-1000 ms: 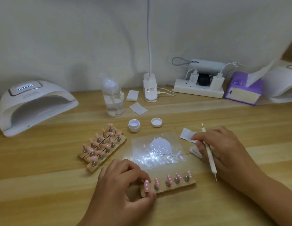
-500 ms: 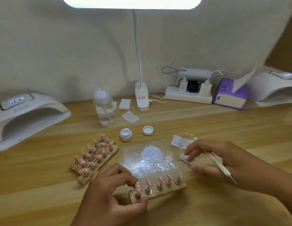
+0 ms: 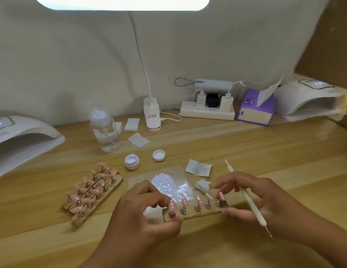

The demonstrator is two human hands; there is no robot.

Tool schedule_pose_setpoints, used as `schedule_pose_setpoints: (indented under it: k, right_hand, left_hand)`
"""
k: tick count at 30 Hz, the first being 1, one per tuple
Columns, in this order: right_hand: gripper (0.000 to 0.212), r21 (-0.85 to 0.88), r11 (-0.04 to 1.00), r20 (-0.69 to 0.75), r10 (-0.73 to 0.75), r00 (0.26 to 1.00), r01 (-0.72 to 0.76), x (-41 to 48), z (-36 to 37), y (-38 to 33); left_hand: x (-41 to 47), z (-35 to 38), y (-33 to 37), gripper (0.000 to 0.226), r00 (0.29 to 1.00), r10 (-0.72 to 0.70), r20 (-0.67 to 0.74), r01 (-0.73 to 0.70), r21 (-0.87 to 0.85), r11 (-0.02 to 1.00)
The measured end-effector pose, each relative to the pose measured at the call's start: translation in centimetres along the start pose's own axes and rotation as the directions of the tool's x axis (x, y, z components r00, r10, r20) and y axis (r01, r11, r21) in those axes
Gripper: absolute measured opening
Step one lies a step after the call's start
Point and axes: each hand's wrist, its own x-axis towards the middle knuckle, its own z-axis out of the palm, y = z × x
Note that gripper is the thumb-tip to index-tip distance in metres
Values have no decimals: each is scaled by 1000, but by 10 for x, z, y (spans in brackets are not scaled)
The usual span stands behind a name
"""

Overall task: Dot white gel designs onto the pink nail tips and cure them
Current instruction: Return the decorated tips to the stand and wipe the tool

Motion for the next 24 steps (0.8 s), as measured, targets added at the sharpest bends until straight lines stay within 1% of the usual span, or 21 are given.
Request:
schedule_pose_setpoints:
  k: [3,6,8,12,13,16,18,19,20,21,22,24]
  right_hand:
    - [44,9,1000,-23,-22,1000,22,-1,3,7]
    - [47,6,999,-53,-44,998,44,-2,3,10]
    - [48,2,999,-82,-52,995,53,-3,2,11]
    - [43,-34,998,-121,-52,991,48,-8,-7,12]
    - [43,-46,998,-134,-40,990,34,-10,-13,12]
    - [44,-127,991,-231,0,973,-30,-17,-37,20]
    - [43,-192,975,-341,37,939,-108,-22,-58,32]
    - [43,-213,965,-401,56,914,-152,-24,-70,40]
    - [42,-224,954,-458,76,886,-197,-28,-81,47]
    - [41,-218,943,-511,109,853,-251,-32,-92,55]
    - [40,-196,928,-560,158,813,-316,-36,-102,62]
    - [40,-133,894,-639,252,727,-427,-44,-116,76]
  left_hand:
    - [0,6,-4,22,1000,17,5,-17,26,1000]
    - [5,10,-4,14,1000,13,15,-13,51,999]
    - [10,12,-5,14,999,26,26,-28,67,997]
    - [16,19,0,16,998,48,35,-50,45,998]
    - [18,22,3,21,998,49,42,-51,48,998]
    - [24,35,6,56,997,39,65,-43,74,996]
    - [30,45,9,70,994,40,102,-59,198,978]
    - [33,52,11,75,990,67,125,-98,268,958]
    - [38,58,14,77,982,106,159,-157,353,922]
    - [43,63,19,78,968,143,208,-225,450,864]
    - [49,67,26,81,953,141,269,-263,503,823]
    - [58,85,30,81,917,213,337,-379,574,726]
